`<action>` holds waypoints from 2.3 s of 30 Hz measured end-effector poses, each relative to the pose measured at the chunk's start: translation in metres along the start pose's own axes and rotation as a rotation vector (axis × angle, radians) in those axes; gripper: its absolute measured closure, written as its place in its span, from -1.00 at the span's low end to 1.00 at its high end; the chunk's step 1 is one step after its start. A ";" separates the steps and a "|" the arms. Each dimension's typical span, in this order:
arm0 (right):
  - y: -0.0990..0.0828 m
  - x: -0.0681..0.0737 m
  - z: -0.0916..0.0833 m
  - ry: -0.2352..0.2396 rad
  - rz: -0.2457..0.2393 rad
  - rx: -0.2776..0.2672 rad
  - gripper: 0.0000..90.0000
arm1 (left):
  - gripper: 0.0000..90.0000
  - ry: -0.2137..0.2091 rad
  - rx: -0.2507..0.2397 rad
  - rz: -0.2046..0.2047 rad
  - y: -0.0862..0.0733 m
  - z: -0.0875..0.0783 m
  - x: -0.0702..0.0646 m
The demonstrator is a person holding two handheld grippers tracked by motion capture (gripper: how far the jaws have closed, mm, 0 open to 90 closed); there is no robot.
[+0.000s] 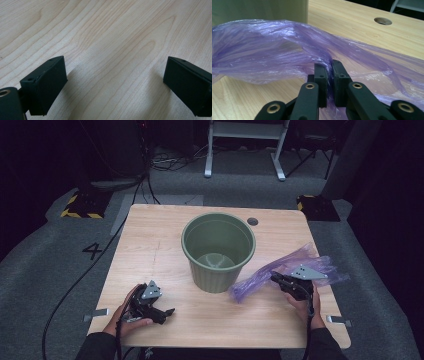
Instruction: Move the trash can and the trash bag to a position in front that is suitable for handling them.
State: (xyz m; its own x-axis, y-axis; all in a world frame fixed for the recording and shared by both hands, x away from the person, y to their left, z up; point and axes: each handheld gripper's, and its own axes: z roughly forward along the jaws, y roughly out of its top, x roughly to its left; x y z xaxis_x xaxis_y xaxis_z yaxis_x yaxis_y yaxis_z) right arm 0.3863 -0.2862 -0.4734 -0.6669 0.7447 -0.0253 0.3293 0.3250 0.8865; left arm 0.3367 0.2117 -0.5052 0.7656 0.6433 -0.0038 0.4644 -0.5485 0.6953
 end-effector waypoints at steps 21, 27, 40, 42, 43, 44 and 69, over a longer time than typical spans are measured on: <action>0.010 -0.003 -0.021 -0.048 -0.017 -0.096 0.89 | -0.90 -0.001 0.000 -0.004 0.000 0.000 0.000; 0.012 -0.006 -0.027 -0.063 -0.007 -0.120 0.89 | -0.90 -0.001 0.000 -0.004 0.000 0.000 0.000; 0.023 -0.008 -0.032 -0.081 -0.025 -0.154 0.89 | -0.90 -0.002 0.000 -0.003 0.000 0.000 0.000; 0.024 -0.009 -0.034 -0.085 -0.021 -0.164 0.89 | -0.90 -0.002 0.000 -0.001 0.000 0.000 0.000; 0.024 -0.010 -0.035 -0.088 -0.019 -0.171 0.89 | -0.90 -0.001 0.000 0.000 0.000 0.000 0.000; 0.025 -0.010 -0.037 -0.091 -0.015 -0.176 0.89 | -0.90 -0.001 0.000 -0.001 0.000 0.000 0.000; 0.036 -0.015 -0.055 -0.128 0.010 -0.251 0.90 | -0.90 -0.007 0.000 0.001 0.000 0.000 0.000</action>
State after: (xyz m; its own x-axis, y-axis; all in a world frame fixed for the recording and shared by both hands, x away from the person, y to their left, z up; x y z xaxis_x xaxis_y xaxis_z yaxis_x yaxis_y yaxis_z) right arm 0.3714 -0.3177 -0.4163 -0.5696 0.8197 -0.0596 0.1492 0.1745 0.9733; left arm 0.3366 0.2123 -0.5053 0.7690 0.6392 -0.0079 0.4637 -0.5493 0.6952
